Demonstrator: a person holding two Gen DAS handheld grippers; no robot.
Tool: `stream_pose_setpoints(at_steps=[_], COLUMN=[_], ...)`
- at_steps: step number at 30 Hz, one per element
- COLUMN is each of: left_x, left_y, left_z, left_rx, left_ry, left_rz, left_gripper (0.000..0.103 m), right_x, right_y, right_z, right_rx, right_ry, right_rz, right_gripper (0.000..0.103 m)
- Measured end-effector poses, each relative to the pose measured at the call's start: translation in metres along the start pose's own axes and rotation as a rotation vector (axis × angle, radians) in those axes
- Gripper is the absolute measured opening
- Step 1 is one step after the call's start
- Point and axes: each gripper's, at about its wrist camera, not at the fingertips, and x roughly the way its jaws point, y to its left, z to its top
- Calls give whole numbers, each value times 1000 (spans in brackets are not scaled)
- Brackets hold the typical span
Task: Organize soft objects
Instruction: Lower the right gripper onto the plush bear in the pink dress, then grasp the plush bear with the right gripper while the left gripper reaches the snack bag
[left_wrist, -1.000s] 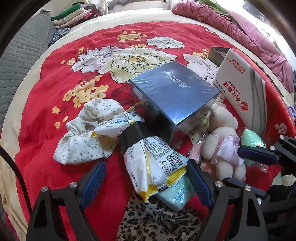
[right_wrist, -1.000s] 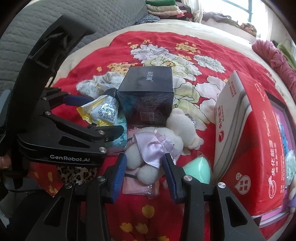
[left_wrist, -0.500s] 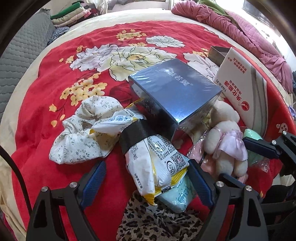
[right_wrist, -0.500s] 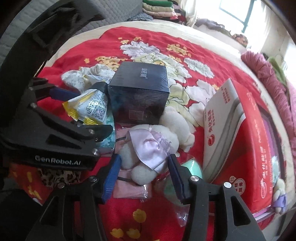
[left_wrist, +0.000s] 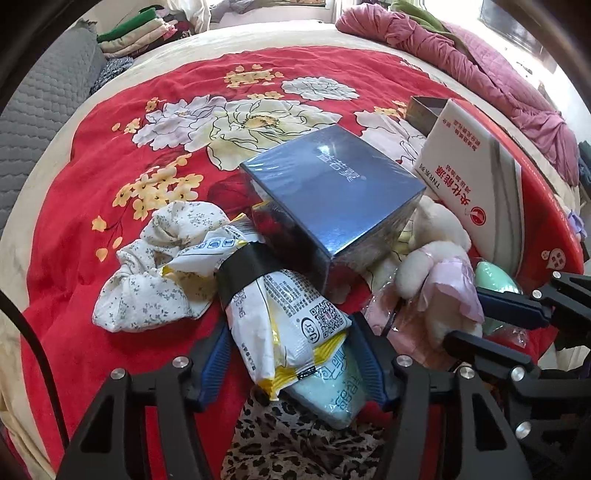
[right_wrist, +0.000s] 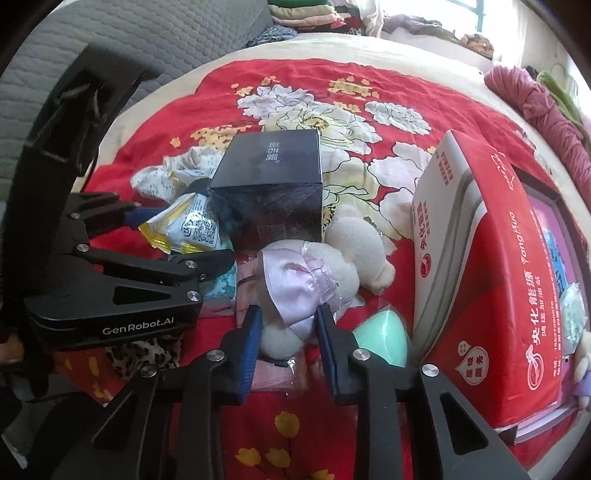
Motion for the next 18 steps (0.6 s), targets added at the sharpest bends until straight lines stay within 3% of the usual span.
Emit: stream_pose_setpoints(at_steps=[4,7,11,18], left_x=[-6,-12,-21,-40], left_y=[1,5,14,22], left_z=[-1,-2,-2,-5], left_rx=[2,-6,-32,-48], left_ry=[-13,-26,-36,-66], left_rz=[2,17,-2,-45], left_gripper=[57,37,27,21], right_x=[-9,-18,-31,-54], right_y=[-4,-6,-9,-6], right_z=[3,6,10,15], right_rx=[18,32,51,46], right_ry=[-21,-38,-61,-100], right_rz=[35,61,92,125], right_gripper=[27,27,26,26])
